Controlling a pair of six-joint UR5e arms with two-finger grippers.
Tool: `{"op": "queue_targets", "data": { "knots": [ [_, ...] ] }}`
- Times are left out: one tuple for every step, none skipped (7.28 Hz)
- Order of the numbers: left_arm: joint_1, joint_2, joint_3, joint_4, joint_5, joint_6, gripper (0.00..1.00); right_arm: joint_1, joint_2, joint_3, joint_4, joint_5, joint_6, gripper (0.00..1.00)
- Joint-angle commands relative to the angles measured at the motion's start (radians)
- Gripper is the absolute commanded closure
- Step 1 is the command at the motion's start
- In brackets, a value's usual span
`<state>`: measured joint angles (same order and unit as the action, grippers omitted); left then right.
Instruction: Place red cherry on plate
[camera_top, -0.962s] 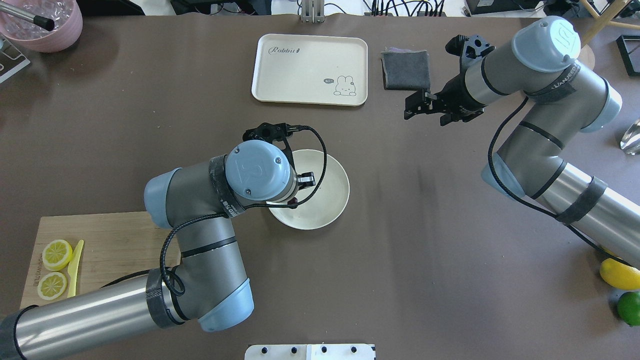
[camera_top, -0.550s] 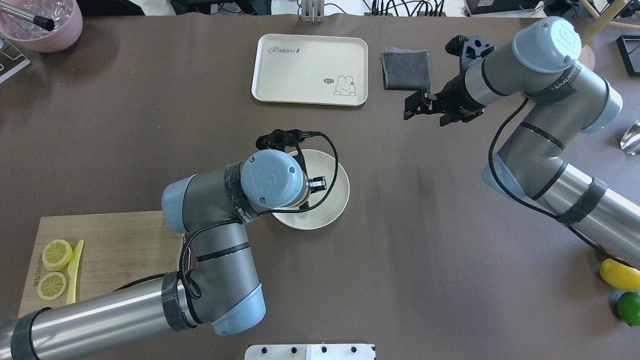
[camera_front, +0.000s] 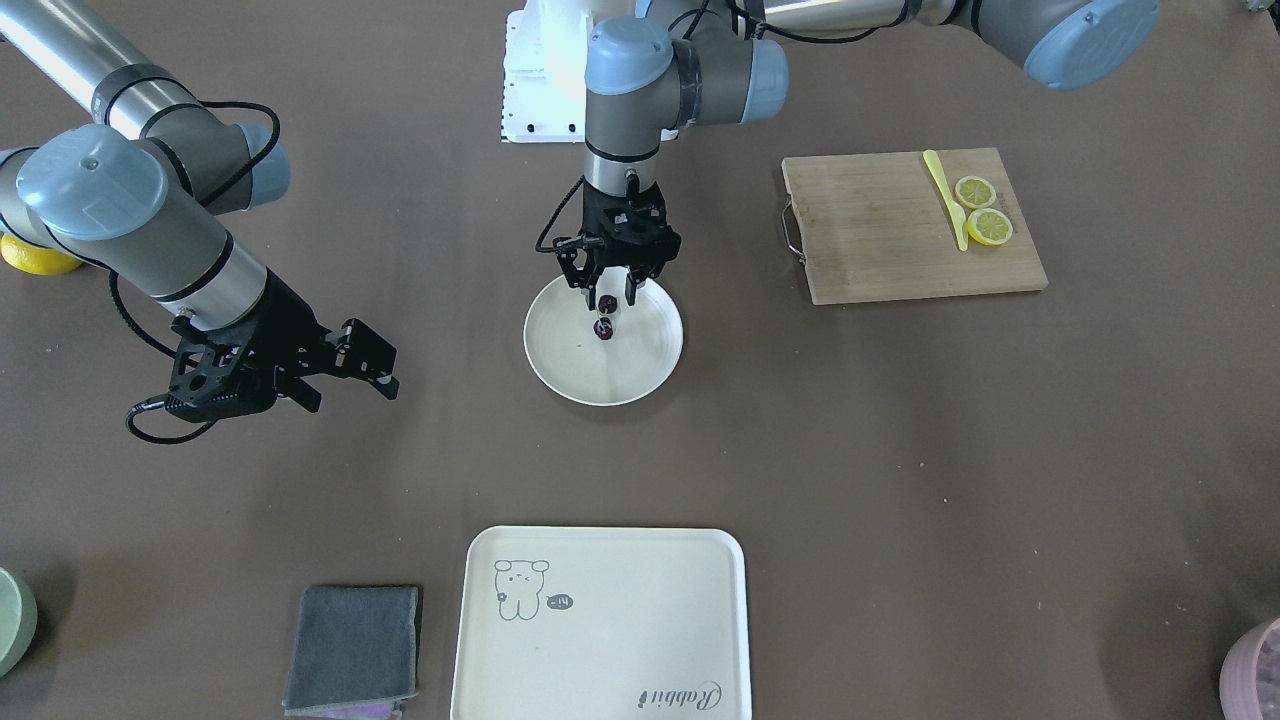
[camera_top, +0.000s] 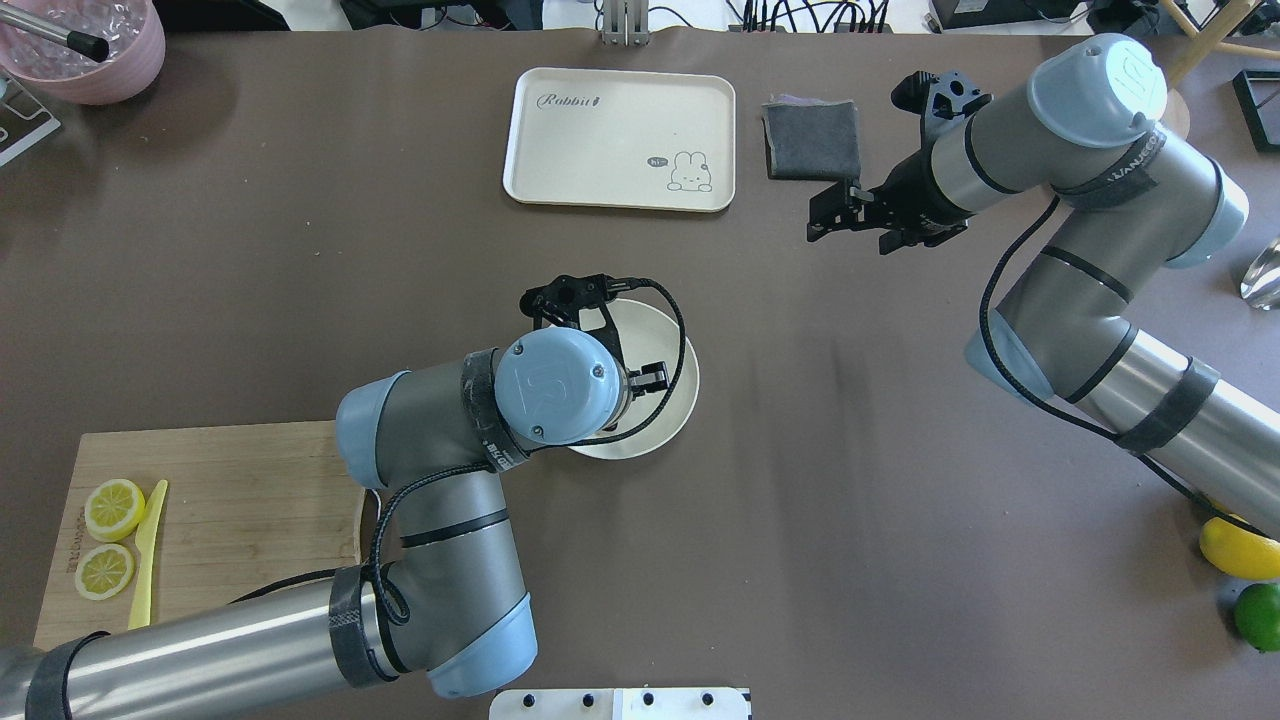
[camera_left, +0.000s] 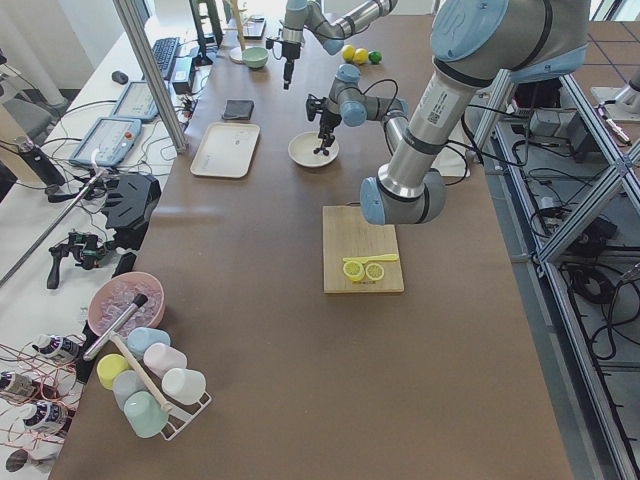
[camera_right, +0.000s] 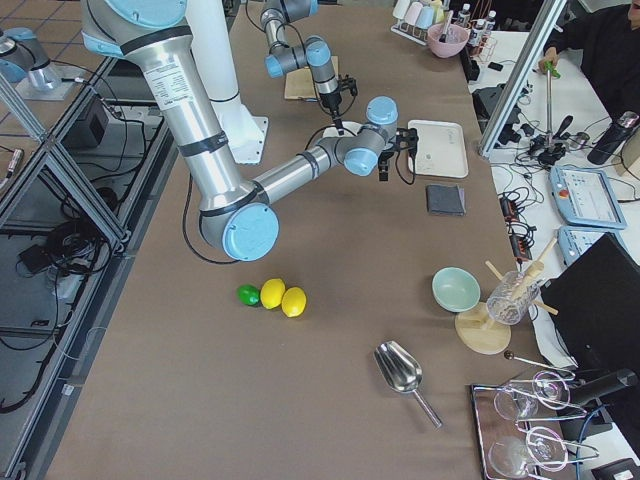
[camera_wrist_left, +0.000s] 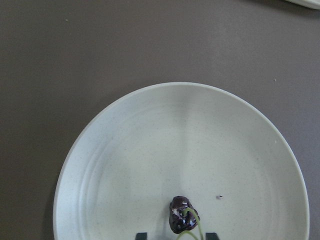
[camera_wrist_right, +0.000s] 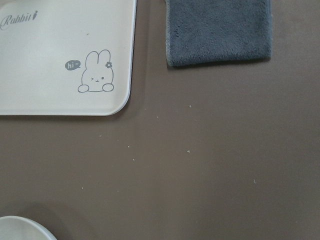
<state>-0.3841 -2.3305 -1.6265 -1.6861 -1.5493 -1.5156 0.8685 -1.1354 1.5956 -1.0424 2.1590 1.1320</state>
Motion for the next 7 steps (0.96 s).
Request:
{"op": "queue_targets", "data": {
  "knots": [
    [-0.069,0.046,-0.097,0.026,-0.018,0.035,0.02,0.026,-0.021,0.006,-0.024,0.018,-0.009,0.0],
    [-0.158,0.098,-0.102,0.032,-0.091,0.184,0.02,0.059,-0.032,0.006,-0.063,0.027,-0.046,0.0],
    [-0.197,0.197,-0.152,0.029,-0.091,0.372,0.02,0.098,-0.05,0.024,-0.135,0.03,-0.137,0.0],
    [-0.296,0.264,-0.211,0.032,-0.109,0.529,0.02,0.154,-0.078,0.041,-0.239,0.03,-0.262,0.0],
    [-0.409,0.31,-0.222,0.034,-0.2,0.666,0.02,0.228,-0.113,0.041,-0.324,0.032,-0.437,0.0],
    [-0.562,0.362,-0.223,0.032,-0.315,0.815,0.02,0.307,-0.154,0.031,-0.396,0.056,-0.672,0.0],
    [-0.696,0.423,-0.217,0.023,-0.392,0.962,0.02,0.396,-0.158,0.035,-0.504,0.056,-0.834,0.0]
  ]
}}
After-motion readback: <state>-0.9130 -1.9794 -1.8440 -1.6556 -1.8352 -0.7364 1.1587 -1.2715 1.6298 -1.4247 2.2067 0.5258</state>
